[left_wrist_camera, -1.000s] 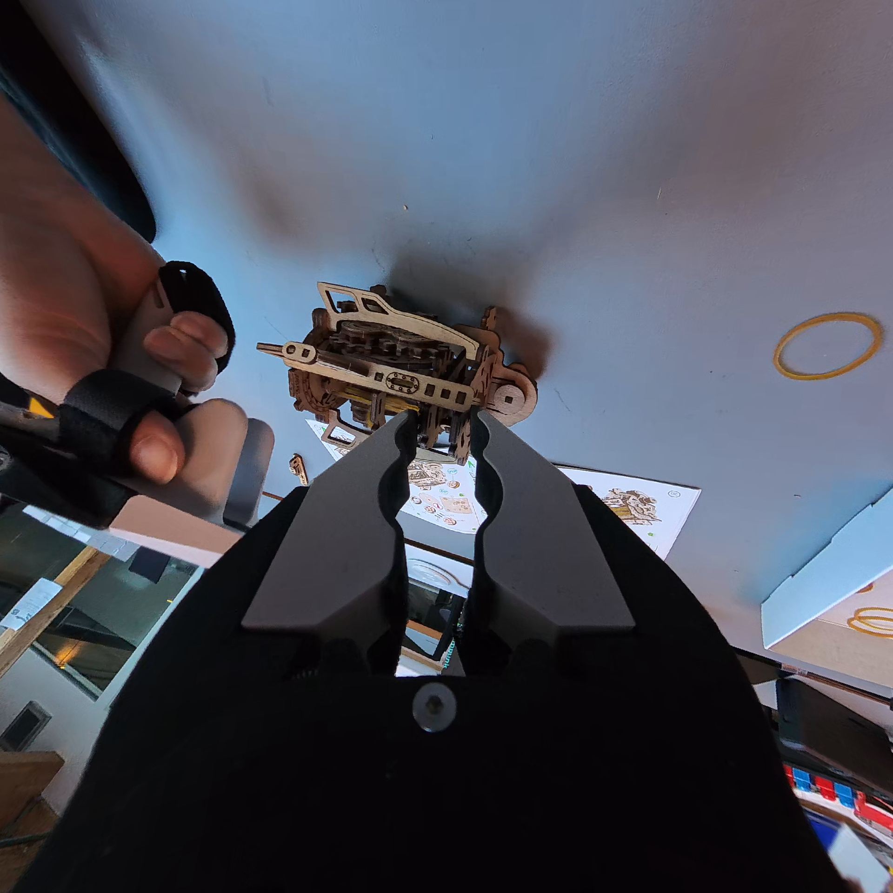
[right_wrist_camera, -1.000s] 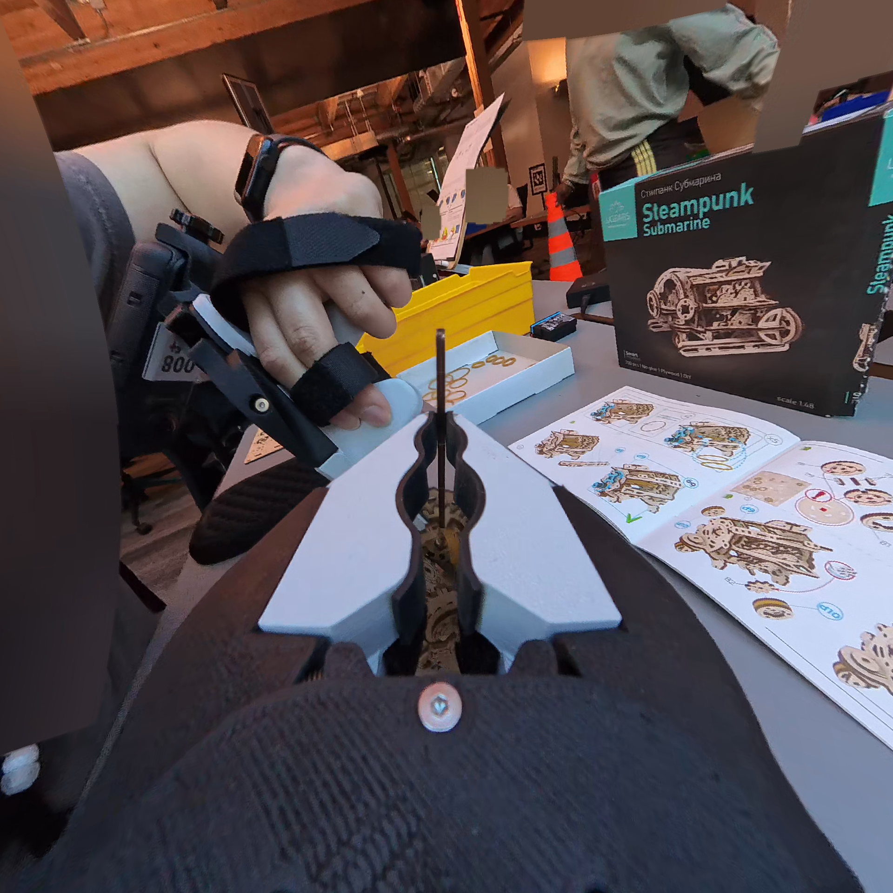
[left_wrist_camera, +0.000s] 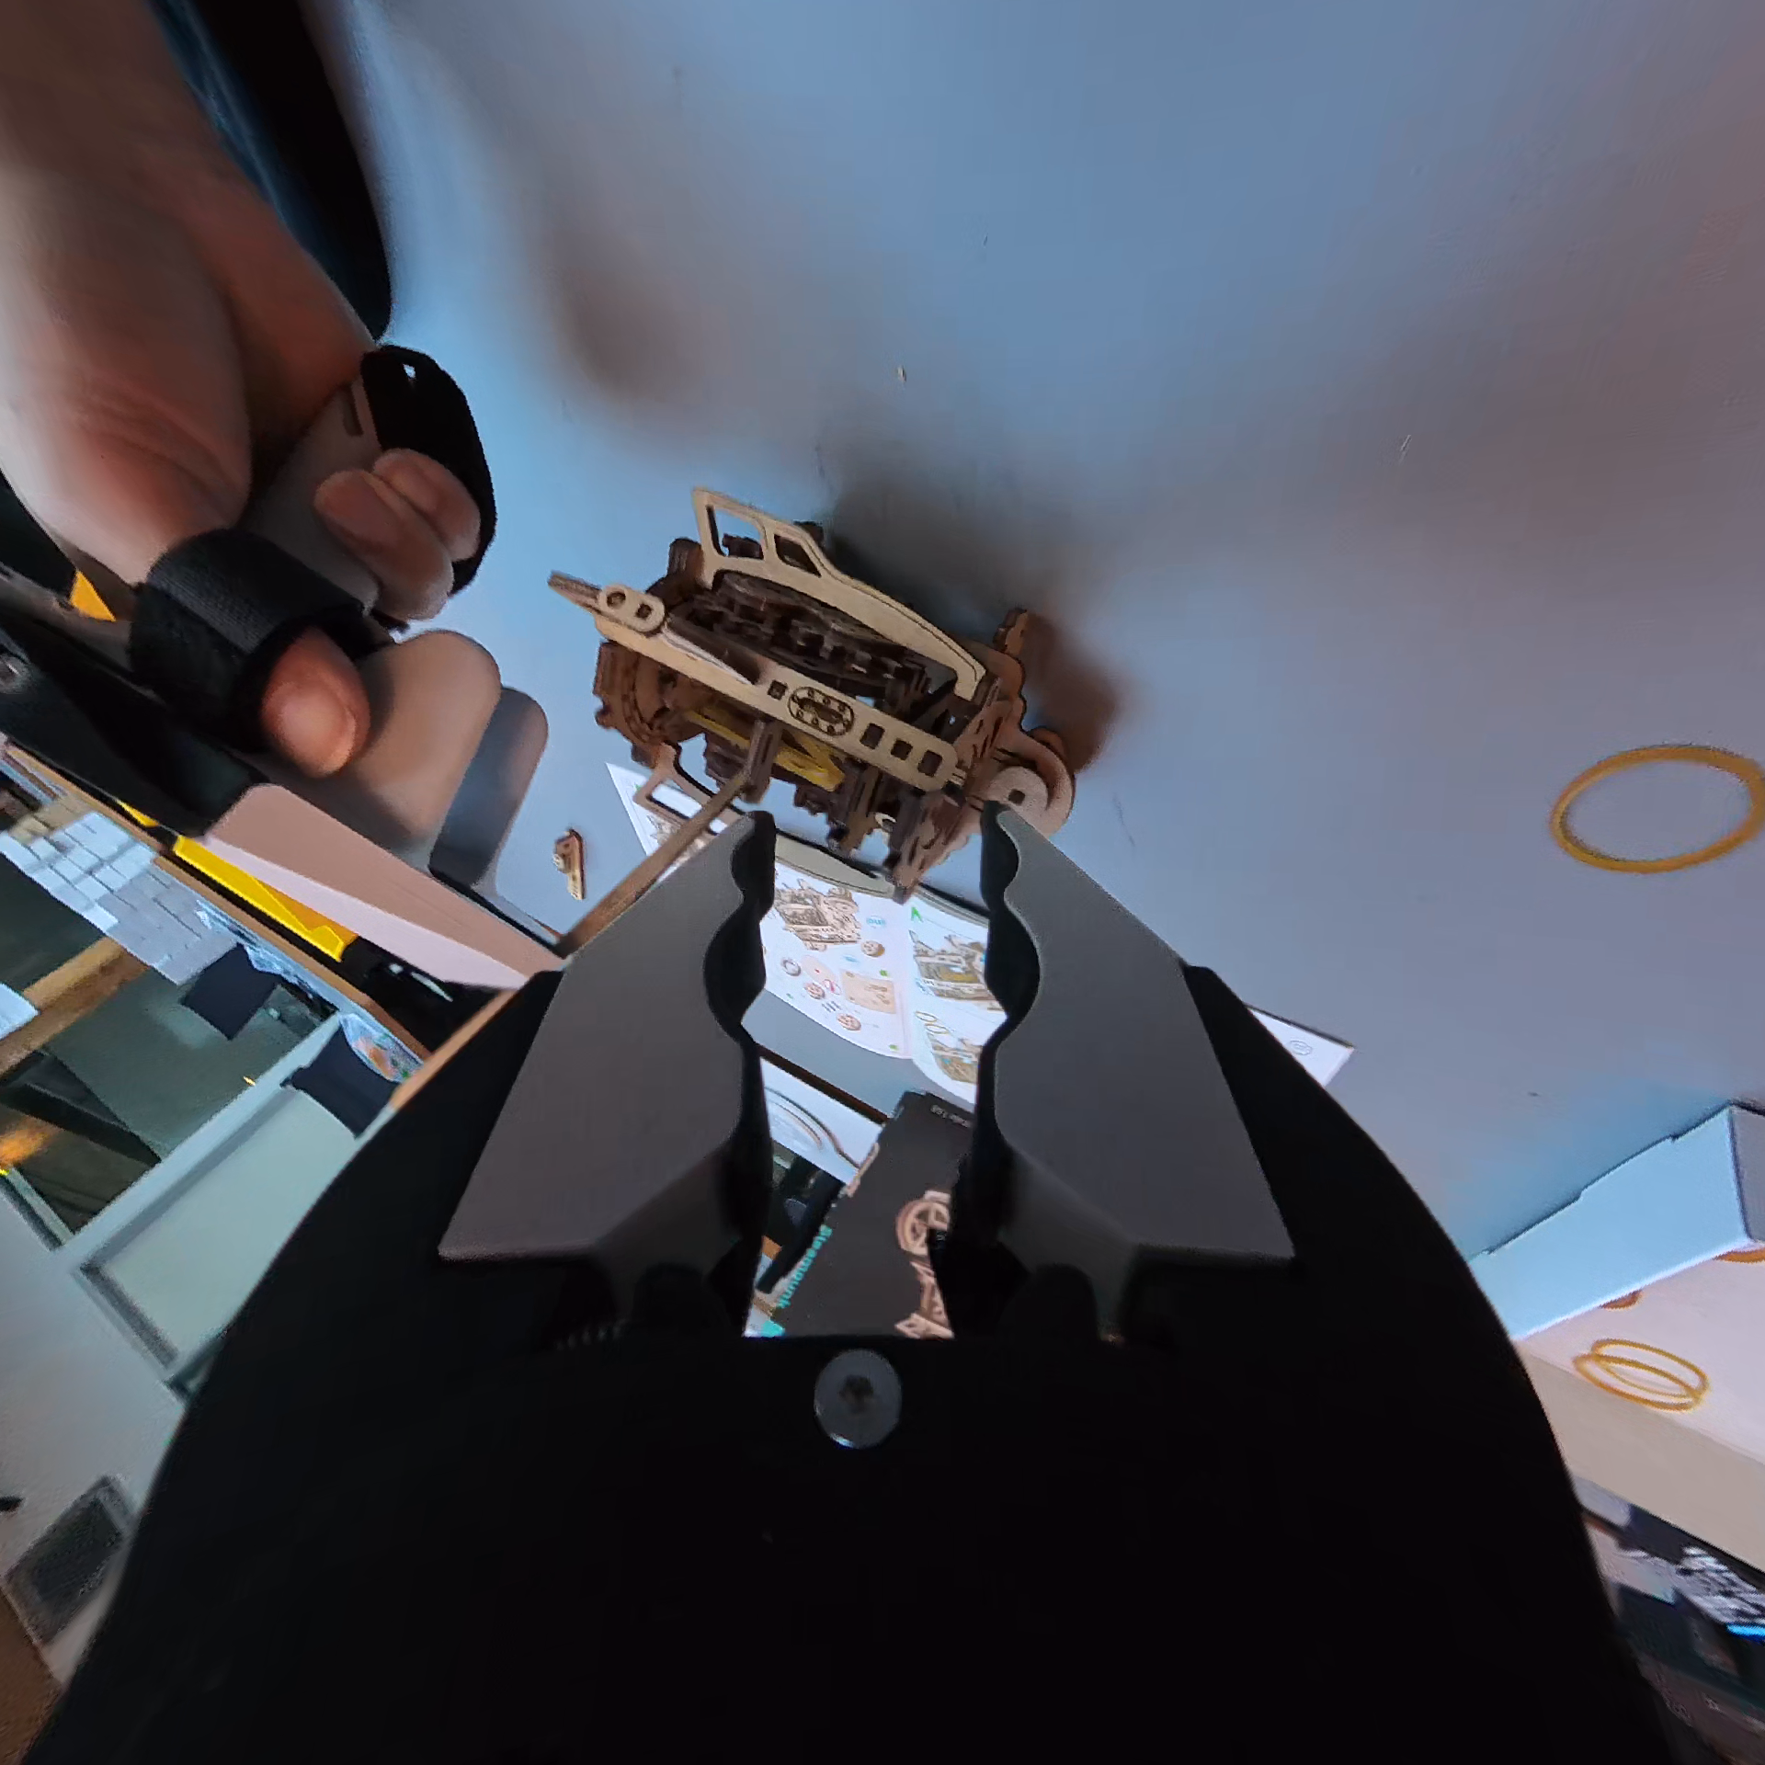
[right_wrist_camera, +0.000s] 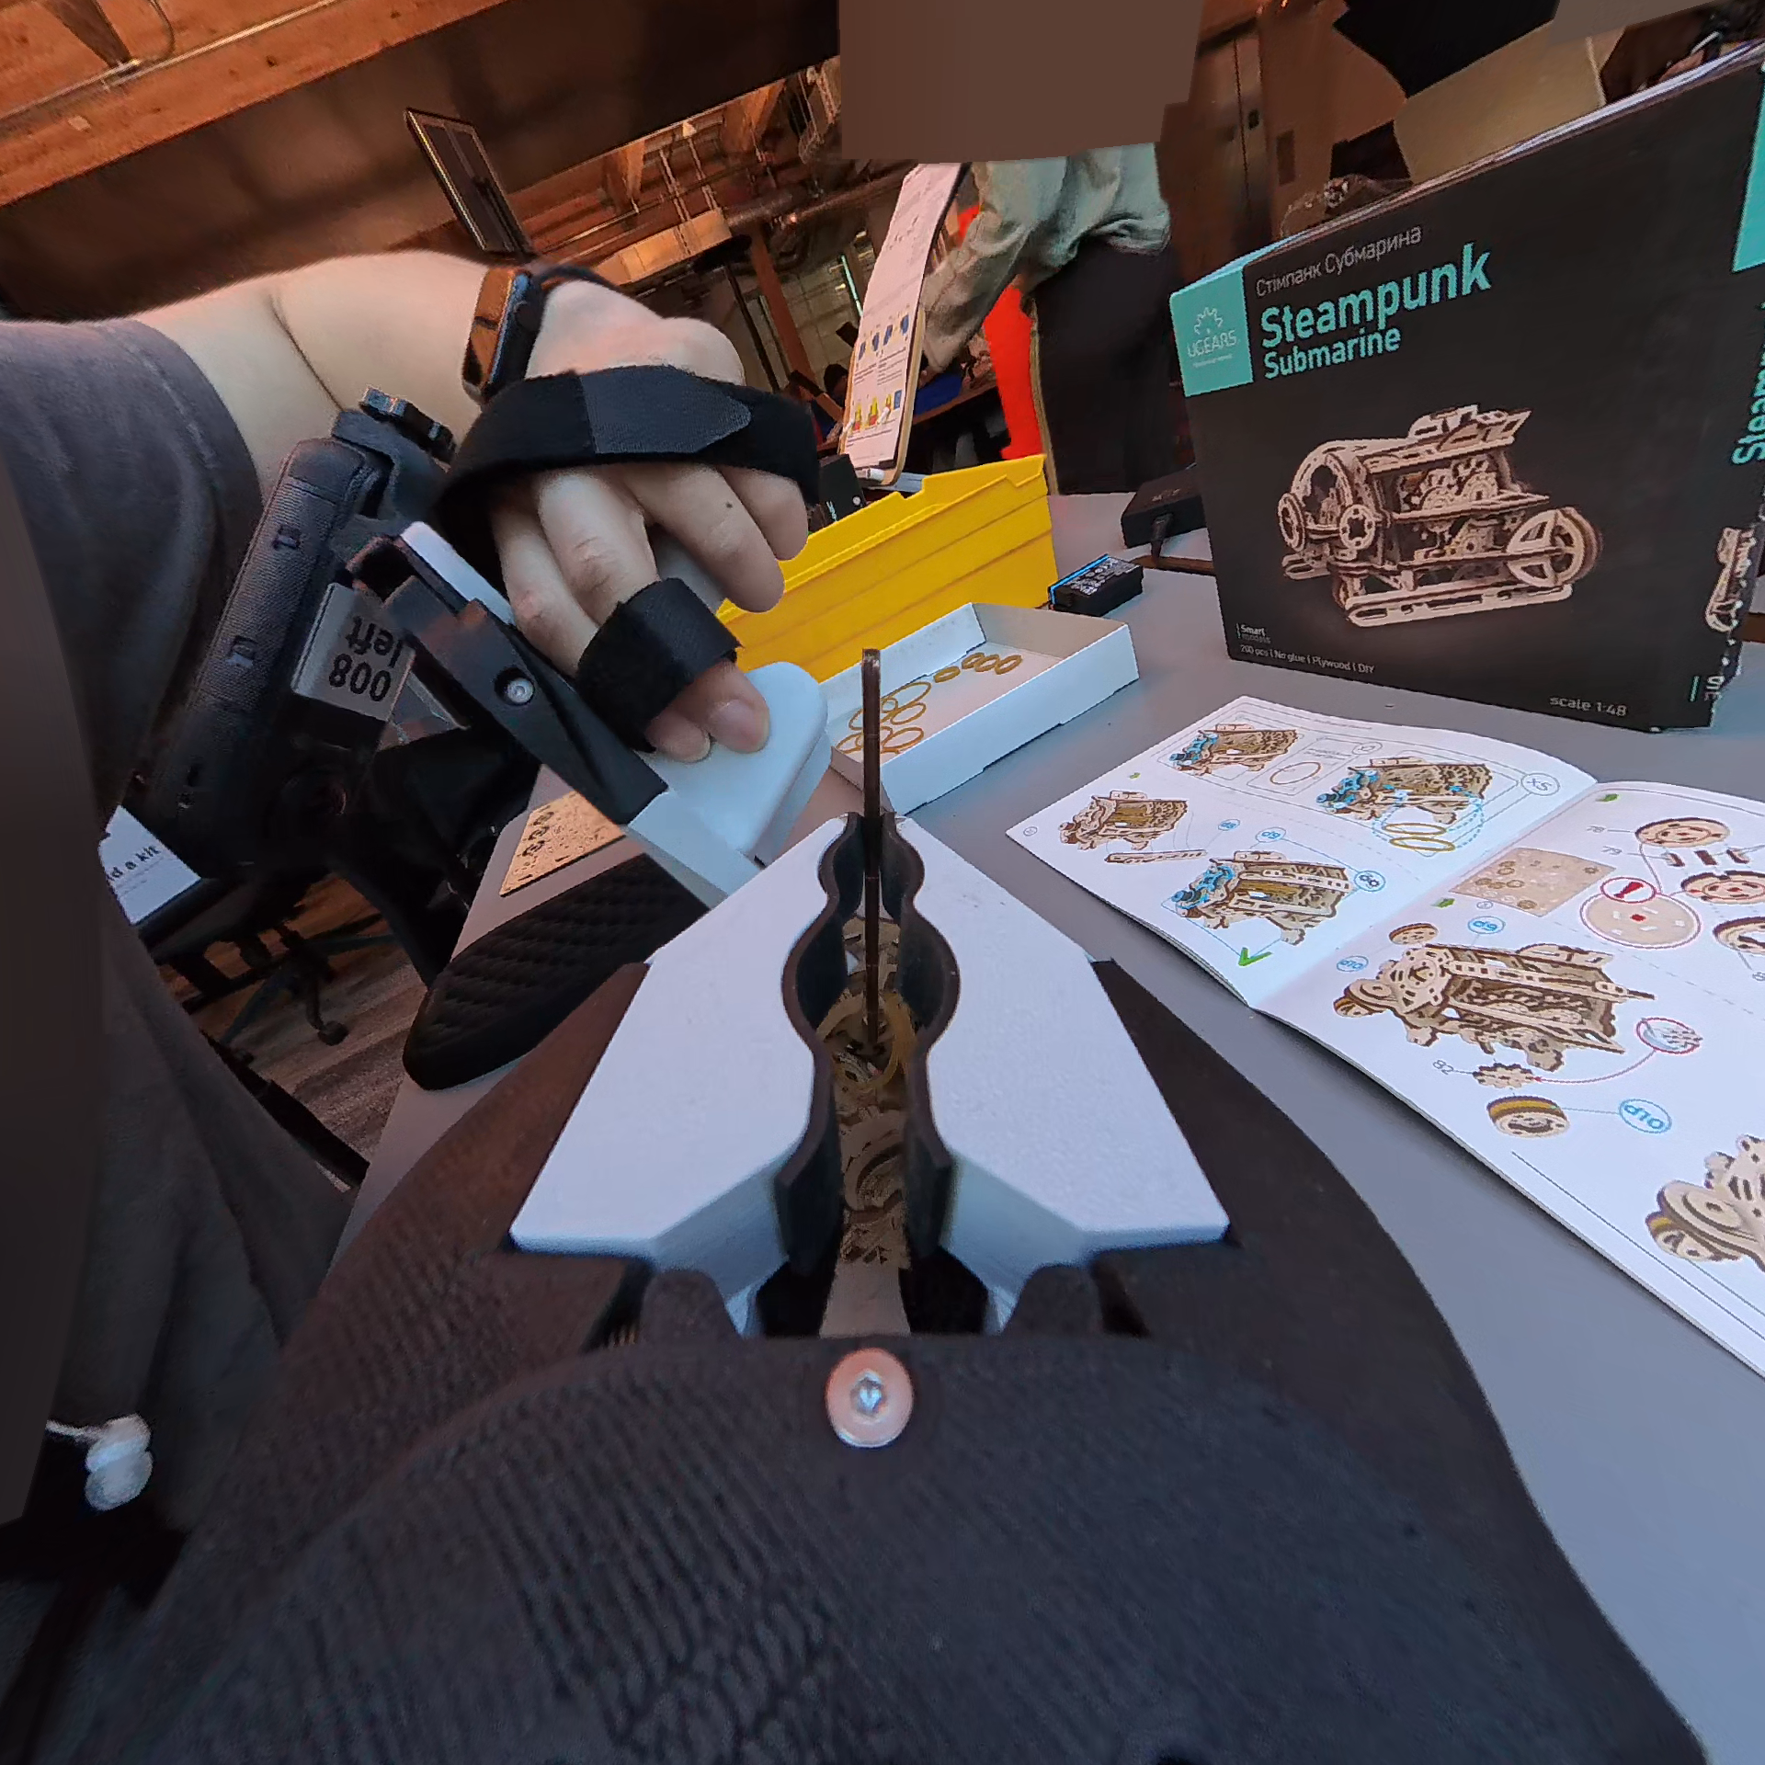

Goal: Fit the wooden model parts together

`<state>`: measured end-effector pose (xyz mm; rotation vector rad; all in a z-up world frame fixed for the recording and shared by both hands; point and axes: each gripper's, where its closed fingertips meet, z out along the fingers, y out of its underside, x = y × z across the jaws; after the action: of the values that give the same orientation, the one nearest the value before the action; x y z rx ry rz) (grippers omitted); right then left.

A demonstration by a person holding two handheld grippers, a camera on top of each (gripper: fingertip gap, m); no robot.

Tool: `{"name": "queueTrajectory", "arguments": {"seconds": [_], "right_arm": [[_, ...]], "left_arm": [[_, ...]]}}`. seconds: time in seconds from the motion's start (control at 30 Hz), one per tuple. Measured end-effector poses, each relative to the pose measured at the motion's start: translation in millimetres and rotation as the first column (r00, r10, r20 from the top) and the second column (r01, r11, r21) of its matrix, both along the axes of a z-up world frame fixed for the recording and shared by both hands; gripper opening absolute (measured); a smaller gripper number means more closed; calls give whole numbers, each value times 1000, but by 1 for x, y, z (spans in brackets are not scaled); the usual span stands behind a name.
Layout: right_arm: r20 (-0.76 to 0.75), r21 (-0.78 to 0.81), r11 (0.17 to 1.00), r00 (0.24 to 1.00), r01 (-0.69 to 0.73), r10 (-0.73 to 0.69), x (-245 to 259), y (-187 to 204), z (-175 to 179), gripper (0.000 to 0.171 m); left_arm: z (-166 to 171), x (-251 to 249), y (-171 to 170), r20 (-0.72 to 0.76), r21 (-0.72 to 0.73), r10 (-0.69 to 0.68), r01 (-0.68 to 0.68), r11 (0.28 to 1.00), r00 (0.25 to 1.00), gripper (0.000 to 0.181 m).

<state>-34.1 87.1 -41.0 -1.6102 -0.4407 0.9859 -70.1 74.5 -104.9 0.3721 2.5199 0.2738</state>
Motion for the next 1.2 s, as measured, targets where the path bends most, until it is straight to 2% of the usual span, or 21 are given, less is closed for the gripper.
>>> {"name": "queueTrajectory", "arguments": {"seconds": [0.27,0.37,0.47,0.53,0.67,0.73,0.77,0.8,0.87,0.93,1.03,1.13,1.2], "right_arm": [[-8,-1,1000,1000,0,0,1,1,0,0],[-11,11,1000,1000,6,-6,2,0,3,0],[-24,24,1000,1000,16,-16,6,-1,8,0],[-33,35,999,999,23,-22,9,-1,12,0],[-21,62,997,999,41,-39,14,-2,17,0],[1,82,995,999,53,-54,15,-3,19,0],[14,94,994,998,62,-64,15,-3,21,0],[26,108,992,997,72,-76,15,-3,23,0],[44,137,986,994,93,-100,16,-4,30,0],[88,153,977,983,148,-163,21,-2,35,0],[201,209,949,939,238,-279,28,1,45,0],[362,259,912,844,318,-397,35,7,52,0],[466,257,901,772,349,-432,37,11,50,0]], "left_arm": [[-4,-10,5,55,-150,139,-130,980,989,59],[2,-11,5,75,-269,247,-219,938,966,63],[14,-10,3,73,-482,419,-336,809,905,65],[24,-7,4,43,-649,551,-396,649,833,66],[42,-7,16,-124,-877,766,-431,213,631,69],[46,-11,30,-230,-907,845,-422,-6,482,75],[45,-14,35,-286,-902,861,-421,-94,421,83],[47,-16,44,-306,-902,889,-401,-158,339,82],[51,-20,55,-298,-907,928,-370,-201,226,84],[55,-33,79,-210,-900,977,-394,-184,23,88],[75,-51,100,-34,-902,978,-416,-119,-206,94],[93,-60,105,14,-928,935,-353,-120,-356,94],[97,-68,109,30,-928,897,-346,-139,-441,103]]}}
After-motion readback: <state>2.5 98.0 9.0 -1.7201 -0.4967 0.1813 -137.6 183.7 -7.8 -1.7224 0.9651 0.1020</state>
